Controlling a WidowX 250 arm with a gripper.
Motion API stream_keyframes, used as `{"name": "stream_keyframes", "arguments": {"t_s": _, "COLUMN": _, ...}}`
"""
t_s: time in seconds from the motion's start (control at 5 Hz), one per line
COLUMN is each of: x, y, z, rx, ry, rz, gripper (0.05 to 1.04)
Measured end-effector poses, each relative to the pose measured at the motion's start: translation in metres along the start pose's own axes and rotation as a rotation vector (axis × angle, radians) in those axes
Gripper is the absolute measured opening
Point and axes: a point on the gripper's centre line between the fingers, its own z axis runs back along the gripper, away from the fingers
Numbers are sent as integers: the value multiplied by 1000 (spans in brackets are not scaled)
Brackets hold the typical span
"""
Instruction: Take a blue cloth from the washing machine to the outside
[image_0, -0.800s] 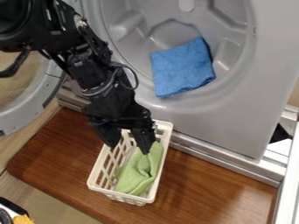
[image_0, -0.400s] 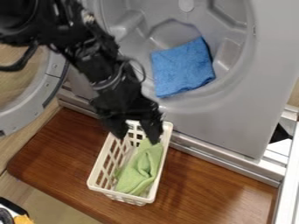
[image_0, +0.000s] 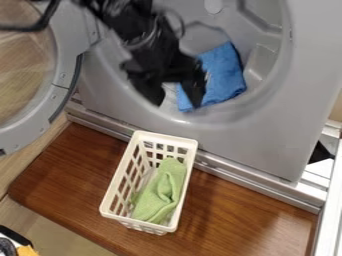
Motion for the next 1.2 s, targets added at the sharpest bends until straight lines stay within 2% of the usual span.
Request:
{"name": "stream_keyframes", "arguments": {"t_s": 0.2, "x": 37, "y": 0, "z": -8, "rx": 70, "ry": -3, "rz": -43, "gripper": 1000}}
{"name": "stream_keyframes", "arguments": {"t_s": 0.4, "x": 61, "y": 2, "z": -29, "rx": 119, "ry": 24, "rz": -79, "gripper": 999}}
{"name": "stream_keyframes", "arguments": {"t_s": 0.8, "x": 56, "y": 11, "z": -74, "rx": 202, "ry": 94, "rz": -98, "gripper": 1000}}
{"name": "stream_keyframes", "arguments": {"t_s": 1.0, "x": 55, "y": 11, "z": -90, "rx": 193, "ry": 93, "rz": -108, "gripper": 999}}
{"name": "stream_keyframes", "arguments": {"t_s": 1.2, "x": 59, "y": 16, "z": -100, "rx": 210, "ry": 59, "rz": -102, "gripper": 945}}
